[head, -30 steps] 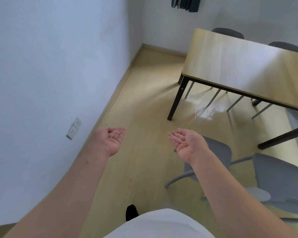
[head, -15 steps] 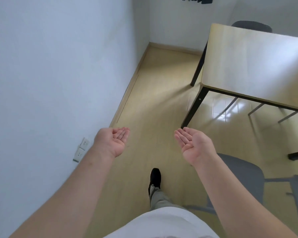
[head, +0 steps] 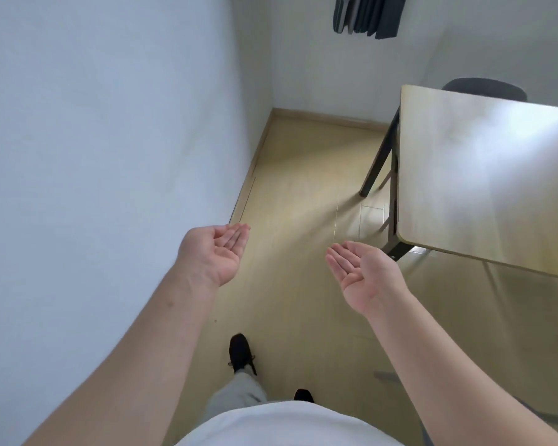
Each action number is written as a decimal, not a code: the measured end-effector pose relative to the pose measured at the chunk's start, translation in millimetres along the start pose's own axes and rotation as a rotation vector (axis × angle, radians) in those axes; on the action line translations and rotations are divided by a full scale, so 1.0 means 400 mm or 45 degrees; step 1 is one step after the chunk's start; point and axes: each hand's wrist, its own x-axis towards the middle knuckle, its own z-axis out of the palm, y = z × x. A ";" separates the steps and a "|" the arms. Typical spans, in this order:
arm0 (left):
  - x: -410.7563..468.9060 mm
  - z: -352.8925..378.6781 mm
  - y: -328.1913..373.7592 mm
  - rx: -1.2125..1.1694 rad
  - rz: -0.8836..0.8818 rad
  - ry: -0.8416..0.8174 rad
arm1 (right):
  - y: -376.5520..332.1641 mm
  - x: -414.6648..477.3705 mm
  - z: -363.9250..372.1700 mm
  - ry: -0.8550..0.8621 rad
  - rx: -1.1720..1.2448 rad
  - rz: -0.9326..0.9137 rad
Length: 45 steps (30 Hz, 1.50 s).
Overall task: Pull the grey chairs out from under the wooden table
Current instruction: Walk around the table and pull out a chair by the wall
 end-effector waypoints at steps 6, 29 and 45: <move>0.221 0.146 0.195 0.069 -0.087 -0.041 | -0.050 0.140 0.263 0.012 0.059 -0.068; 0.880 0.944 0.496 0.354 -0.203 -0.094 | -0.585 0.713 0.768 0.087 0.459 -0.163; 1.321 1.556 0.589 0.344 -0.273 -0.135 | -1.119 1.134 1.084 0.164 0.519 -0.164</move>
